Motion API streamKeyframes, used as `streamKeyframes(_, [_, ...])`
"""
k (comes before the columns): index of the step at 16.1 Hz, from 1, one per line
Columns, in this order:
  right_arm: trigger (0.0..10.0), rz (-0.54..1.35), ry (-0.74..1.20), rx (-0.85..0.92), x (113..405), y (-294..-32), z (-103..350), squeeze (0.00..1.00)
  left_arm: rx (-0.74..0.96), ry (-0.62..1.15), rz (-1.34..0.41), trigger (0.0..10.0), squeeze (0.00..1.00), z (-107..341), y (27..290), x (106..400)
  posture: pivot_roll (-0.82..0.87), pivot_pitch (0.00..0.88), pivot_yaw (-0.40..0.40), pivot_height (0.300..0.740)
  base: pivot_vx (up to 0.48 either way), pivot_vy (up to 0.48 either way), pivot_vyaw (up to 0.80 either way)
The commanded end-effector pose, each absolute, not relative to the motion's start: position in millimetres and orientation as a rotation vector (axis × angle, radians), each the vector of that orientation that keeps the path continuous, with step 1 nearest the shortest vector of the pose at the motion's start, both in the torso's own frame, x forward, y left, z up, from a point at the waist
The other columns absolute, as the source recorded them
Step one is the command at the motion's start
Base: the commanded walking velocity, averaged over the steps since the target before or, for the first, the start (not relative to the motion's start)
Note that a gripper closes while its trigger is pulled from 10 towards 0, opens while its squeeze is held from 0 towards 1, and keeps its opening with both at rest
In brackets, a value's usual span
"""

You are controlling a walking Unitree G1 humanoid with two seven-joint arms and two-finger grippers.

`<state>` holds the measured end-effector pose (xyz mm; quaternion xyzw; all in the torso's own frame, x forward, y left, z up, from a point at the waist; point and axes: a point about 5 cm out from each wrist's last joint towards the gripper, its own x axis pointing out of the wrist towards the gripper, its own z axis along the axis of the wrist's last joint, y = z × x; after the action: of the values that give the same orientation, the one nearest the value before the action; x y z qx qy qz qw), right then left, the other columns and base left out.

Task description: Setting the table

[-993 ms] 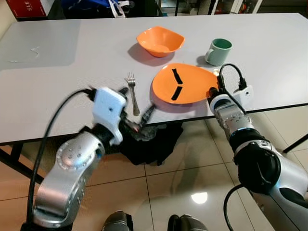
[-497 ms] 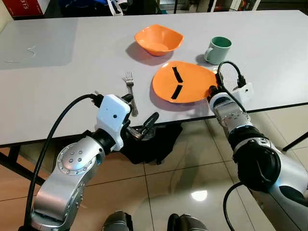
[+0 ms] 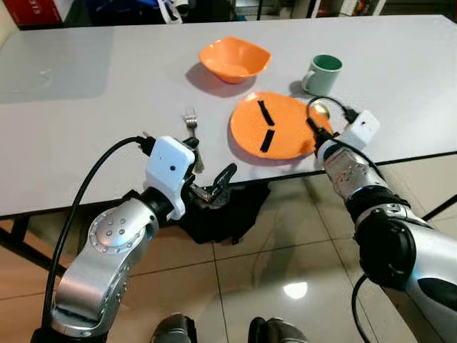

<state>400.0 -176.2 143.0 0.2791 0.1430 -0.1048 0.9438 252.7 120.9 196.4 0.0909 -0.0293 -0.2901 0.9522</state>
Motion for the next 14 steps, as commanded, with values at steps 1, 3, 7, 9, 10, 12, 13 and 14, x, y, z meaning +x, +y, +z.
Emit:
streamKeyframes(1, [10.0, -0.219, 0.314, 0.514, 399, -178, 140, 1.00, 0.182, -0.061, -0.581, 10.0, 0.00, 197, 122, 255, 0.10, 0.082, -0.029, 0.740, 0.000, 0.000, 0.00])
streamKeyframes(3, [10.0, -0.167, 0.343, 0.293, 398, -173, 137, 0.00, 0.174, -0.058, -0.571, 10.0, 0.00, 198, 123, 257, 0.10, 0.072, -0.028, 0.740, 0.000, 0.000, 0.00])
streamKeyframes(7, [10.0, -0.179, 0.187, 0.166, 404, -178, 159, 0.00, 0.202, -0.064, -0.535, 10.0, 0.00, 197, 125, 260, 0.10, 0.056, -0.035, 0.740, 0.000, 0.000, 0.00])
streamKeyframes(9, [10.0, -0.158, -0.090, 0.107, 410, -183, 202, 0.00, 0.243, -0.065, -0.450, 10.0, 0.00, 194, 128, 266, 0.08, 0.029, -0.039, 0.740, 0.000, 0.000, 0.00])
streamKeyframes(10, [10.0, -0.098, -0.173, 0.086, 407, -185, 217, 0.00, 0.252, -0.084, -0.388, 10.0, 0.00, 196, 131, 269, 0.07, 0.018, -0.041, 0.740, 0.000, 0.000, 0.00])
streamKeyframes(12, [10.0, -0.017, -0.204, 0.047, 394, -185, 221, 0.00, 0.321, -0.082, -0.356, 10.0, 0.00, 192, 134, 271, 0.04, 0.001, -0.031, 0.740, 0.000, 0.000, 0.00])
streamKeyframes(13, [10.0, -0.006, -0.216, -0.005, 388, -184, 221, 0.00, 0.346, -0.070, -0.345, 10.0, 0.00, 190, 136, 272, 0.03, 0.004, -0.022, 0.740, 0.000, 0.000, 0.00])
streamKeyframes(14, [10.0, 0.052, -0.248, -0.139, 363, -181, 211, 0.00, 0.353, -0.035, -0.317, 10.0, 0.00, 180, 138, 271, 0.00, 0.000, -0.005, 0.740, 0.000, 0.000, 0.00])
